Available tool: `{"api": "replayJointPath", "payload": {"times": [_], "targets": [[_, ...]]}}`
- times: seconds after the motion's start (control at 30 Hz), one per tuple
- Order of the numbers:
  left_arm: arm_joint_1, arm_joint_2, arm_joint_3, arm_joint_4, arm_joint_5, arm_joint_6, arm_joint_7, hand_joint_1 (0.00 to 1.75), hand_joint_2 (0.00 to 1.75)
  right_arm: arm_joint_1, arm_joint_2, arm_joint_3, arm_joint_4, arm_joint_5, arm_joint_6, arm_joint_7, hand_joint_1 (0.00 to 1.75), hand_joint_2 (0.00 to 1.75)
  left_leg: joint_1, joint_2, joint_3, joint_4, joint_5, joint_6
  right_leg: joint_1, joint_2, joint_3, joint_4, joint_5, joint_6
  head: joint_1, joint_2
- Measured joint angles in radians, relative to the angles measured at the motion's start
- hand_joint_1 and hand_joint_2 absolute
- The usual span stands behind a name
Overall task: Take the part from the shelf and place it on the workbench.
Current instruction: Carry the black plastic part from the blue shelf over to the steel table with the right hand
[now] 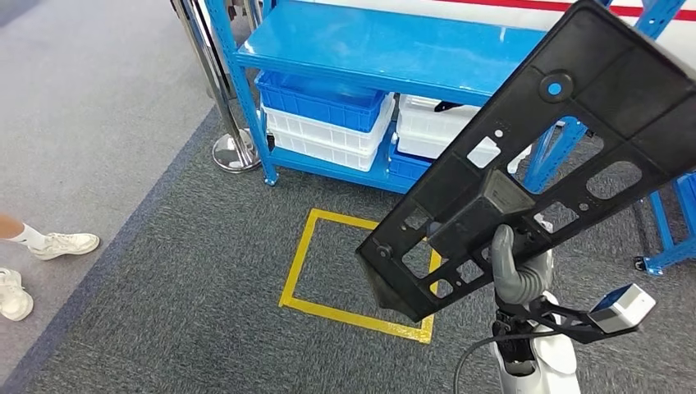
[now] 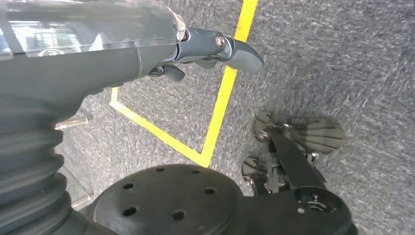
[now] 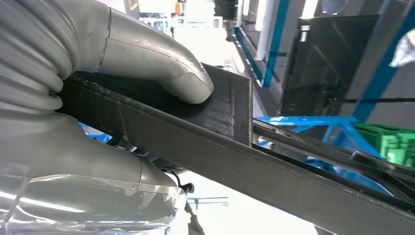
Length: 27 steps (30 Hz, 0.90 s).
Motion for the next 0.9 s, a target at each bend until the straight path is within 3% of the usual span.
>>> {"api": "replayJointPath", "payload": {"times": [0.07,0.1,0.13,0.17,0.27,0.33,0.4,0.47,0.53,0.6,0.63,0.67,0.7,0.77,0.83,0.9], "targets": [[0.0,0.0,0.0,0.0,0.002,0.0,-0.007,0.0,1.75,-0.002,0.005,0.0,0.0,0.0,0.0,0.0,1.75,1.75,0.005,-0.001,-0.041,0.126,-0.076,-0.011,0.002,-0.007,-0.012,0.0,0.01,-0.006,-0.002,0.0],[0.0,0.001,0.0,0.0,0.002,0.0,-0.01,0.0,1.75,-0.003,0.007,0.0,0.0,0.001,0.0,0.001,1.75,1.75,0.007,-0.001,-0.054,0.177,-0.096,-0.014,0.002,-0.011,-0.018,0.001,0.014,-0.006,-0.002,0.0],[-0.001,0.001,0.0,0.0,0.002,0.0,-0.012,0.0,1.75,-0.003,0.008,0.0,0.001,0.004,-0.001,0.003,1.75,1.75,0.008,-0.001,-0.053,0.198,-0.096,-0.016,0.002,-0.016,-0.023,0.002,0.018,-0.006,-0.002,0.0],[0.0,0.001,0.0,0.0,0.002,0.0,-0.014,0.0,1.75,-0.002,0.009,0.0,0.001,0.006,-0.001,0.006,1.75,1.75,0.009,0.0,-0.033,0.182,-0.079,-0.017,0.003,-0.021,-0.026,0.004,0.02,-0.005,-0.002,0.0],[0.0,0.003,0.0,0.0,0.002,0.0,-0.015,0.0,1.75,-0.002,0.012,0.0,-0.001,0.013,-0.003,0.012,1.75,1.75,0.004,0.025,0.092,-0.017,-0.01,-0.006,0.004,-0.04,-0.032,0.008,0.025,0.001,-0.002,0.0],[-0.002,0.004,0.0,0.0,0.002,0.0,-0.014,0.0,1.75,-0.002,0.013,0.0,-0.002,0.017,-0.005,0.012,1.75,1.75,-0.005,0.04,0.13,-0.092,-0.002,0.008,0.005,-0.055,-0.034,0.007,0.031,0.011,-0.002,0.0],[-0.001,0.005,0.0,0.0,0.002,0.0,-0.013,0.0,1.75,-0.001,0.015,0.001,-0.003,0.022,-0.006,0.013,1.75,1.75,-0.008,0.028,0.125,-0.1,0.007,0.022,0.005,-0.069,-0.034,0.004,0.039,0.023,-0.001,0.0],[0.002,0.005,0.0,0.0,0.002,0.0,-0.011,0.0,1.75,0.0,0.016,0.001,-0.003,0.024,-0.006,0.012,1.75,1.75,-0.003,0.014,0.121,-0.113,0.021,0.036,0.003,-0.049,-0.041,0.021,0.021,0.035,-0.001,0.0],[0.001,0.004,0.0,0.0,0.004,0.0,-0.011,0.0,1.75,0.002,0.016,0.001,-0.003,0.025,-0.005,0.012,1.75,1.75,0.002,0.001,0.114,-0.12,0.036,0.047,0.001,-0.011,-0.077,0.105,-0.041,0.042,0.0,0.0],[0.0,0.004,0.0,0.0,0.006,0.0,-0.012,0.0,1.75,0.007,0.016,0.002,-0.001,0.025,-0.005,0.012,1.75,1.75,0.001,-0.015,0.099,-0.115,0.044,0.051,0.001,0.002,-0.127,0.229,-0.102,0.045,0.0,0.0],[0.001,0.004,0.0,0.0,0.007,0.0,-0.013,0.0,1.75,0.009,0.016,0.002,0.001,0.025,-0.005,0.013,1.75,1.75,0.001,-0.026,0.092,-0.111,0.047,0.05,0.001,0.004,-0.139,0.265,-0.111,0.046,-0.001,0.0],[0.002,0.004,0.0,0.0,0.008,0.001,-0.013,0.0,1.75,0.01,0.016,0.002,0.002,0.025,-0.004,0.013,1.75,1.75,0.001,-0.037,0.085,-0.106,0.049,0.049,0.001,0.005,-0.133,0.262,-0.1,0.045,-0.001,0.0],[0.003,0.003,0.0,0.0,0.009,0.001,-0.014,0.0,1.75,0.01,0.016,0.001,0.003,0.026,-0.004,0.013,1.75,1.75,0.001,-0.048,0.079,-0.1,0.05,0.047,0.0,0.008,-0.107,0.222,-0.073,0.044,0.0,0.0],[0.003,0.002,0.0,0.0,0.01,0.002,-0.014,0.0,1.75,0.008,0.016,0.001,0.003,0.027,-0.004,0.012,1.75,1.75,0.0,-0.069,0.067,-0.086,0.051,0.042,-0.001,0.039,-0.036,0.093,-0.021,0.037,-0.001,0.0],[0.0,0.001,0.0,0.0,0.01,0.002,-0.015,0.0,1.75,0.008,0.016,0.002,0.003,0.028,-0.004,0.012,1.75,1.75,0.0,-0.088,0.052,-0.076,0.055,0.033,-0.002,0.069,-0.003,0.022,-0.007,0.031,-0.001,0.0],[0.002,0.002,0.0,0.0,0.01,0.002,-0.016,0.0,1.75,0.008,0.016,0.002,0.003,0.029,-0.004,0.011,1.75,1.75,0.003,-0.107,0.042,-0.076,0.063,0.019,-0.001,0.061,-0.004,0.014,-0.006,0.023,-0.001,0.0]]}}
